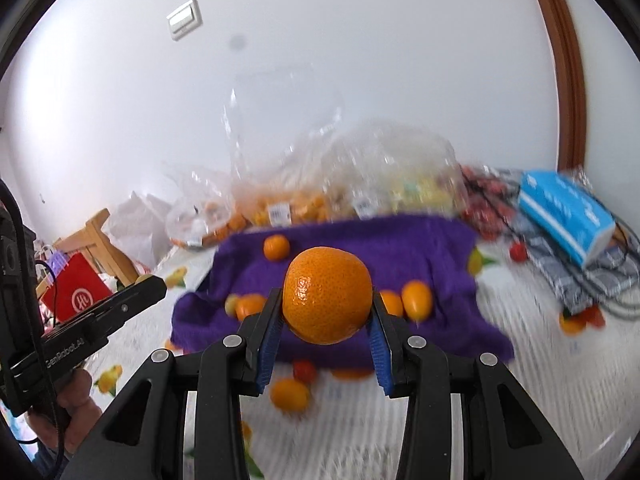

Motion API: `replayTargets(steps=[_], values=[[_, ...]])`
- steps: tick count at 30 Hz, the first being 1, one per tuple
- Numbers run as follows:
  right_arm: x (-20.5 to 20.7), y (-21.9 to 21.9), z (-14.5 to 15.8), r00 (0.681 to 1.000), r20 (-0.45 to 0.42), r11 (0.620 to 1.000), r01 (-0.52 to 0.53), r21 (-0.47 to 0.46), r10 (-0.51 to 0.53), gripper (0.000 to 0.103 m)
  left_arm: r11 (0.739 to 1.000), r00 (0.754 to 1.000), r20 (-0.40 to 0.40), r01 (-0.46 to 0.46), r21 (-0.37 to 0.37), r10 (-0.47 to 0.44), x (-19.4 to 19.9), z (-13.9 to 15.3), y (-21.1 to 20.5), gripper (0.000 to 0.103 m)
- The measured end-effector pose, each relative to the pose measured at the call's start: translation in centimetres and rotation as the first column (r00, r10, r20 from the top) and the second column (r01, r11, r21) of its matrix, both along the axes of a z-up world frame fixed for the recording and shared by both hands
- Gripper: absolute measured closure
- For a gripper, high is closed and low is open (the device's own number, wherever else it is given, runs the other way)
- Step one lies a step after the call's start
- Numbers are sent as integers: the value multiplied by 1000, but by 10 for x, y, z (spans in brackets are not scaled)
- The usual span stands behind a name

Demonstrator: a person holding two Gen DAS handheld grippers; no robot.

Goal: Organize fruits
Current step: 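Lift the orange and yellow-green fruit over the purple towel with both tools, then lower both fruits onto the purple towel and open both tools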

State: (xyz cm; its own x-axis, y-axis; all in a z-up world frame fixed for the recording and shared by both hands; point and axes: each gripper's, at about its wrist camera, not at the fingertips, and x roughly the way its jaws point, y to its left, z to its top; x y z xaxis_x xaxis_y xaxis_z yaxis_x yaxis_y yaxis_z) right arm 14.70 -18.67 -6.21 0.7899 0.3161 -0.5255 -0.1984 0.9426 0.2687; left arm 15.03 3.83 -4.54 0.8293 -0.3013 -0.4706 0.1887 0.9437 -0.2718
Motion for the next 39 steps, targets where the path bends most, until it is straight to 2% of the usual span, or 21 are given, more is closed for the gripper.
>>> replayTargets(steps=[7,14,19,22,25,28,36,39], values=[[32,15,12,998,47,999,-34,10,34,63,999,999,-26,-32,-3,32,28,-1,7,78],[67,30,19,995,71,998,-61,-33,63,63,998,996,-66,-61,-22,60,68,-11,9,78],[72,23,-5,997,47,997,-56,-48,58,63,992,989,-111,-107,-70,98,76,-44,21,78],[74,11,-16,999,30,998,-14,-59,16,63,987,982,-148,-134,-86,120,82,-56,32,78],[78,0,-21,999,20,999,28,-44,-28,63,982,977,-175,-143,-124,120,86,-62,42,78],[81,-4,-27,999,-1,999,33,-33,-33,63,981,976,-175,-151,-124,128,86,-64,45,78],[91,16,-56,993,-101,998,-55,-15,53,63,986,976,-185,-134,-98,114,90,-73,39,78],[91,28,-62,989,-118,995,-91,-39,86,63,989,979,-179,-118,-90,101,90,-75,35,78]])
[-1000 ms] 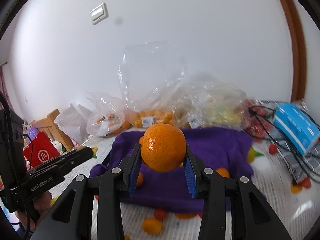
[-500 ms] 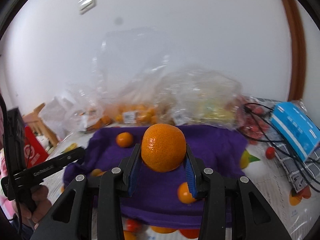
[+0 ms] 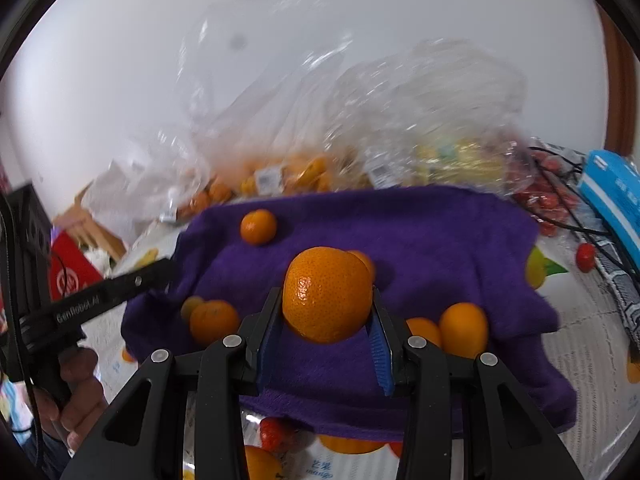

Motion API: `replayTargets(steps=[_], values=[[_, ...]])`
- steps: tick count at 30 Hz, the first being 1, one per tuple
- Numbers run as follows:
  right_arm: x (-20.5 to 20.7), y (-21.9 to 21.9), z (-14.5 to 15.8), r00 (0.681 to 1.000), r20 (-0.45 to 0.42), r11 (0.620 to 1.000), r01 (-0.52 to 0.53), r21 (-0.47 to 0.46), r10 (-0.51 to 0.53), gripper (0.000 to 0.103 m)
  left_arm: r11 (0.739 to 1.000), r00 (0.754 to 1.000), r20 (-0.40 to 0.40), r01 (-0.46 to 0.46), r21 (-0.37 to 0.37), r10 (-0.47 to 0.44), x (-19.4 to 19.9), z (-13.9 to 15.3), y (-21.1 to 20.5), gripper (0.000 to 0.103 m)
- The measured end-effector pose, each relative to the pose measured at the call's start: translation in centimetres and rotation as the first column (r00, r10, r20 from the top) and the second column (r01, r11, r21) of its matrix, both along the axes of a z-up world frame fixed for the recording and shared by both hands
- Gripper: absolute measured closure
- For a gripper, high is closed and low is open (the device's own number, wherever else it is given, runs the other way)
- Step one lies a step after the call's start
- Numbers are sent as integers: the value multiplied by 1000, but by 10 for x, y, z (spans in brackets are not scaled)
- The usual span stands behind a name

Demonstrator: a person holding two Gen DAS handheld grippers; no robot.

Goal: Organize fruits
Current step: 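Lower both fruits onto the purple towel and open both tools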

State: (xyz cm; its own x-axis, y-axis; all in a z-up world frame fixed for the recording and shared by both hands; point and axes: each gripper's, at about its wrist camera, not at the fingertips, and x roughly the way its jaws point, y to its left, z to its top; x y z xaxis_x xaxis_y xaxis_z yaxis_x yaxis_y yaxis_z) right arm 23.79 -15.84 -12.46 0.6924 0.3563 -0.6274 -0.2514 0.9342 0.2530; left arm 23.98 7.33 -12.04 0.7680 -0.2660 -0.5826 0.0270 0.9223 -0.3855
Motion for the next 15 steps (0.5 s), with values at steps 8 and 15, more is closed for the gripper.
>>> replayTargets(steps=[8,15], values=[[-3,19,-11,1000,1,996,-20,-86,21,63,999,999,9,45,19,-45,-1,-1,-12,78],[-3,23,-15,1000,-7,994,-18,-105,17,63,998,998,-22,67,17,-67,5,-8,-16,78]])
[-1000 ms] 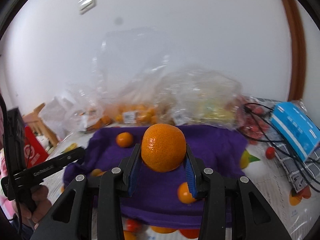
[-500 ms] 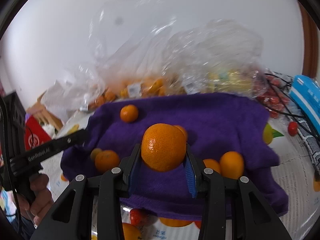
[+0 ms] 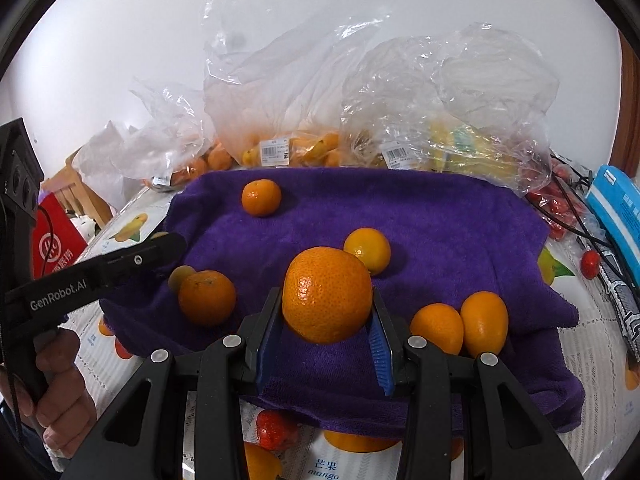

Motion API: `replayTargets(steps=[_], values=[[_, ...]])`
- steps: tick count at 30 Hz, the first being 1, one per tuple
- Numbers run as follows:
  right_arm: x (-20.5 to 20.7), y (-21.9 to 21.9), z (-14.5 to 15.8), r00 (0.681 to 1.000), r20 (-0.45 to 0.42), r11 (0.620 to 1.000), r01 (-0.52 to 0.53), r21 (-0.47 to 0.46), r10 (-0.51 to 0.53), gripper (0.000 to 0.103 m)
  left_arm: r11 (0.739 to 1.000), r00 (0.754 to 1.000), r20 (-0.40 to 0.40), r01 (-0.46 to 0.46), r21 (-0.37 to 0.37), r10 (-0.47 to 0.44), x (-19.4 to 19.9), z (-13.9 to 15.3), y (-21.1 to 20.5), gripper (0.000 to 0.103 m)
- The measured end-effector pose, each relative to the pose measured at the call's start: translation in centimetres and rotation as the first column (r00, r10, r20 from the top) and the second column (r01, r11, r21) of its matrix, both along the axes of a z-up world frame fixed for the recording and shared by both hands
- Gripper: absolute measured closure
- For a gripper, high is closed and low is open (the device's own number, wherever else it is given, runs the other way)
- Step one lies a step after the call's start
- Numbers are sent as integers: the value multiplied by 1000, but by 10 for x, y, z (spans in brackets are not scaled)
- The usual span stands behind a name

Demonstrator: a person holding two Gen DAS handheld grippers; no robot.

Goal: Organize fruits
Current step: 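Lower both fruits onto the purple towel and open both tools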

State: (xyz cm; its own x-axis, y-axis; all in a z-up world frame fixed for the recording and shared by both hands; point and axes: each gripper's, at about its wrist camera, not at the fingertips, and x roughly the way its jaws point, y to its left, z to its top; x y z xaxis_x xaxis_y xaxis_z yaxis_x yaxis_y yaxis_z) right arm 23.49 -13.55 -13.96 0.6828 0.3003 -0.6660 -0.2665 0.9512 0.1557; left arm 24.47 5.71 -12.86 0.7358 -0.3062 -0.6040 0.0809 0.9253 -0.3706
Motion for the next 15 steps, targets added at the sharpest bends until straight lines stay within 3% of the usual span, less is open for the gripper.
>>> replayTargets(steps=[15], values=[[-1,-22,16,996,62,998,65,26,-67,60,1000,1000,-23,22,18,-22,3,-3,-4,78]])
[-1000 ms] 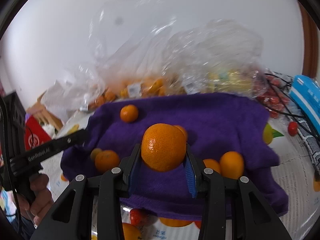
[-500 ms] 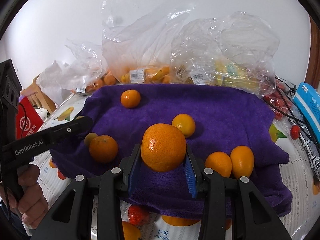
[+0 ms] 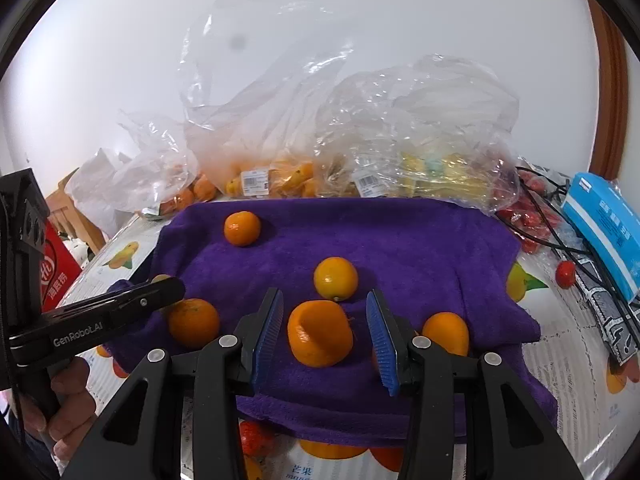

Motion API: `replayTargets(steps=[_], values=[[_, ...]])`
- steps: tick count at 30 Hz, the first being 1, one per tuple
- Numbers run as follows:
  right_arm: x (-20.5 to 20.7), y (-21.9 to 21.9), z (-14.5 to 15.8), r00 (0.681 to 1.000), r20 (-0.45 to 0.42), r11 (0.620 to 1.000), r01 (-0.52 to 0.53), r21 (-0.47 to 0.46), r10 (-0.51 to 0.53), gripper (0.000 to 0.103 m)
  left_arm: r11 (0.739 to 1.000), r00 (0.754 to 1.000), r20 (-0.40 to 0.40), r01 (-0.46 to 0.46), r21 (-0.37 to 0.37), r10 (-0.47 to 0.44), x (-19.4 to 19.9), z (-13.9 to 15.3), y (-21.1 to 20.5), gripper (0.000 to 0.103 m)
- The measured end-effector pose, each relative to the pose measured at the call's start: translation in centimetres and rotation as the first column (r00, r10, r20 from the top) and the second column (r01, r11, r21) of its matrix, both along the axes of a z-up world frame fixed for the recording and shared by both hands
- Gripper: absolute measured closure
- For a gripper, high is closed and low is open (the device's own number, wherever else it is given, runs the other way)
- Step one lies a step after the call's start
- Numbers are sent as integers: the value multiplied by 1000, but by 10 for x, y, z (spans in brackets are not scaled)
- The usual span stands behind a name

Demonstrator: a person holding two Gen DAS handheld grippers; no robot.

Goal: Organize fruits
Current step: 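Lower both fruits onto the purple towel and open both tools, then grasp an orange in front of the towel with the right tool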

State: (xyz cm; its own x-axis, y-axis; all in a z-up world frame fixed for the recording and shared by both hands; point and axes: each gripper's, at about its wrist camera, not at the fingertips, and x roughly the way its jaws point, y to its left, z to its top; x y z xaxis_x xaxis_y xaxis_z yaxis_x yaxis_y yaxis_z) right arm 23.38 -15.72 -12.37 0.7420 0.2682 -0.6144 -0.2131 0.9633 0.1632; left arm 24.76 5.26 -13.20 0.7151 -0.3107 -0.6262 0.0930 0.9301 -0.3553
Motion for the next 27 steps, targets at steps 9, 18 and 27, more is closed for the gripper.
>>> replayTargets(steps=[9,18,27], values=[[-2,-5,3,999,27,1000,29,6,-29,50,1000,1000,18,14,21,-15,-1,2,-7,52],[-10,-7,9,999,34,999,26,33,-27,48,1000,999,33,-19,-23,20,-4,3,3,48],[-46,-12,22,995,87,999,37,36,-40,48,999,997,64,-36,2,35,-14,8,-2,48]])
